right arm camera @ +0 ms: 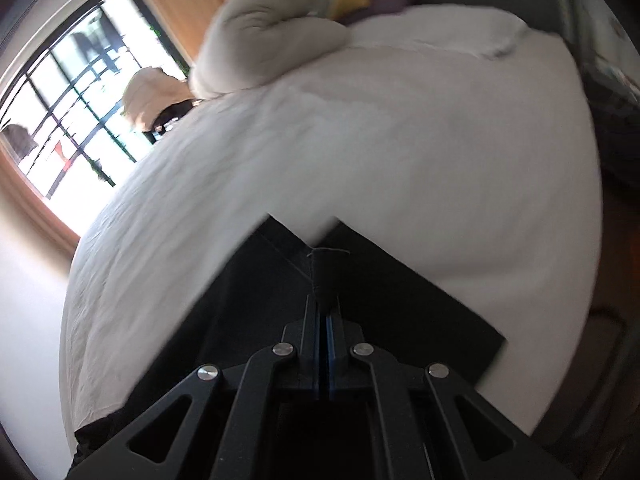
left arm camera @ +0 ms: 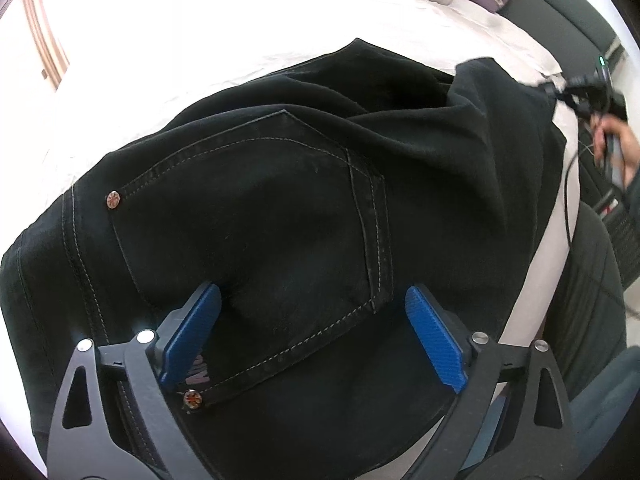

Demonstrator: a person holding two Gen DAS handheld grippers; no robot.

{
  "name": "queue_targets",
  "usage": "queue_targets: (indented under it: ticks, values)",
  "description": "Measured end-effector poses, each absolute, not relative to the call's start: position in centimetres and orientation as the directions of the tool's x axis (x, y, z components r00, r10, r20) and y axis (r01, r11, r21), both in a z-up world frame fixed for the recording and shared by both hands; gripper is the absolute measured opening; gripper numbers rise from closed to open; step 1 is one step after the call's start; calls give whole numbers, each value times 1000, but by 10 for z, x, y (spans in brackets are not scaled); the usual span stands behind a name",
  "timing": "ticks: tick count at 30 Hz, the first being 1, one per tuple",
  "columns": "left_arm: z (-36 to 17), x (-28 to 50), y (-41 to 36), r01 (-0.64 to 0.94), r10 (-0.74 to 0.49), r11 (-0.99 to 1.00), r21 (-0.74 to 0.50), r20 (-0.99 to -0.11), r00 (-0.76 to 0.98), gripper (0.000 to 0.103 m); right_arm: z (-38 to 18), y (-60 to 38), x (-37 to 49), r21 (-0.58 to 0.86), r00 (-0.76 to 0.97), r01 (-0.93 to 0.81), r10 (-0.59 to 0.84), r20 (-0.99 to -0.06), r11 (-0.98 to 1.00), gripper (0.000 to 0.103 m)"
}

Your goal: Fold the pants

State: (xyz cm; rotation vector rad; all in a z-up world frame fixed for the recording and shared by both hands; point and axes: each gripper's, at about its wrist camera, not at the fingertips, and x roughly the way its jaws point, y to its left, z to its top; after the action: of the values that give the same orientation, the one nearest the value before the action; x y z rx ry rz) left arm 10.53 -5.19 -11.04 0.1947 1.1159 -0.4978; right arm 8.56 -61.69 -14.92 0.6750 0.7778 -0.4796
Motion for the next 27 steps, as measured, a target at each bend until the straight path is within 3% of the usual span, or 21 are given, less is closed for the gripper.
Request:
queue_targets:
  ticks: [12, 27]
  values:
    - [-112, 117, -60, 422, -269, 900, -112, -903, 334, 99, -167, -634, 37, 426, 637, 697, -224, -738, 577, 3]
    - [-117, 102, -78, 425, -246, 902, -78, -901, 357, 101, -191, -636, 12, 403, 581, 761, -257, -772, 508, 3]
